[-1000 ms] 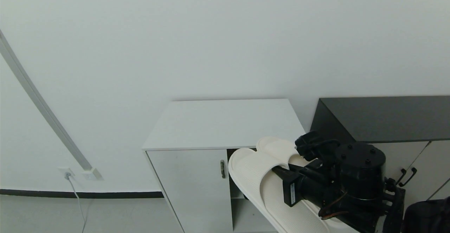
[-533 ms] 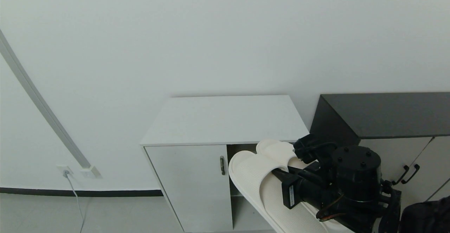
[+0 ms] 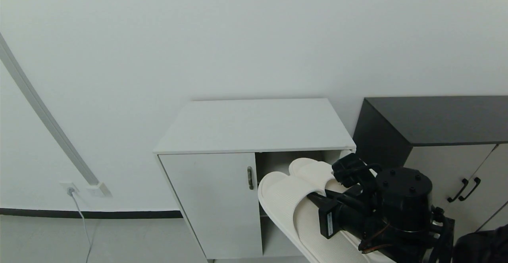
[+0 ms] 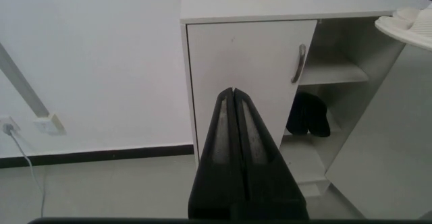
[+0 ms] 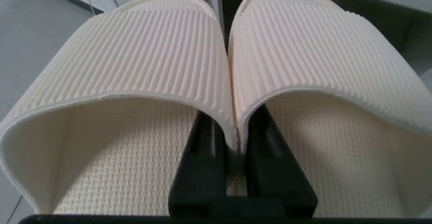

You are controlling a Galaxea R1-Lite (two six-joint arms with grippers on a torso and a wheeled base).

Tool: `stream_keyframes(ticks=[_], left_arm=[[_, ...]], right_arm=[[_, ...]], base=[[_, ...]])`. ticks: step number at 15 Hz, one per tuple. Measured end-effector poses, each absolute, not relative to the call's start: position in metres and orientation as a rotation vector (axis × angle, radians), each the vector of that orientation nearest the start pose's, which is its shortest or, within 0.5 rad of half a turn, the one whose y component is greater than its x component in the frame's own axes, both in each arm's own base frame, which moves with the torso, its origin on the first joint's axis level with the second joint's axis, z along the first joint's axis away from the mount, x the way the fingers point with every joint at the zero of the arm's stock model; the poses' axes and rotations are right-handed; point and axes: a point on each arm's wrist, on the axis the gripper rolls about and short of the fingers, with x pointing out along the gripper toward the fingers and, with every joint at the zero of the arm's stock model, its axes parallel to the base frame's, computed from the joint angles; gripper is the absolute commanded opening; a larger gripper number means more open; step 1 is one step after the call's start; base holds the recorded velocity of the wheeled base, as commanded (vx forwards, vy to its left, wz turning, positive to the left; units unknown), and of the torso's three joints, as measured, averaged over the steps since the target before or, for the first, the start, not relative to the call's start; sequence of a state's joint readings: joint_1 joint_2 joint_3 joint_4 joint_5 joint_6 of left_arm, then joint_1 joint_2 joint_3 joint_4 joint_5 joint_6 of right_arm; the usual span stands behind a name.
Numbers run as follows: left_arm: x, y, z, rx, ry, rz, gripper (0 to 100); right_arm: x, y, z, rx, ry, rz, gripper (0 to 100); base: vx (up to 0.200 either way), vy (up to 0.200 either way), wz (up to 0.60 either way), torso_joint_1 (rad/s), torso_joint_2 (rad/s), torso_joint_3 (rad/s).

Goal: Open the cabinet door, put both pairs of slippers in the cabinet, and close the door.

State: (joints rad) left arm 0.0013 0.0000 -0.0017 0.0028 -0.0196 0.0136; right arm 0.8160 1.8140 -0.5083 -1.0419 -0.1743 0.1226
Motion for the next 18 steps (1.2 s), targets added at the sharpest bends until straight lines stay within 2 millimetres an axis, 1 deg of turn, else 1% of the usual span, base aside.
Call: stream_keyframes(ticks=[8, 18], left_arm=[[-0.0229, -0.0004, 0.0757, 0.014, 0.001, -0.017, 0], [-0.0229, -0.0004, 0.0757, 0.014, 0.001, -0.017, 0]], right_arm=[[0.1982, 0.2093, 0.1134, -0.016, 0.283, 0.629, 0], [0.1993, 0.2111, 0.1071, -0.03, 0.279, 0.631, 0]], base=[[0.0, 0.0, 0.0, -0.218, 0.52, 0.299], [0.0, 0.0, 0.0, -0.186, 0.51, 0.321]])
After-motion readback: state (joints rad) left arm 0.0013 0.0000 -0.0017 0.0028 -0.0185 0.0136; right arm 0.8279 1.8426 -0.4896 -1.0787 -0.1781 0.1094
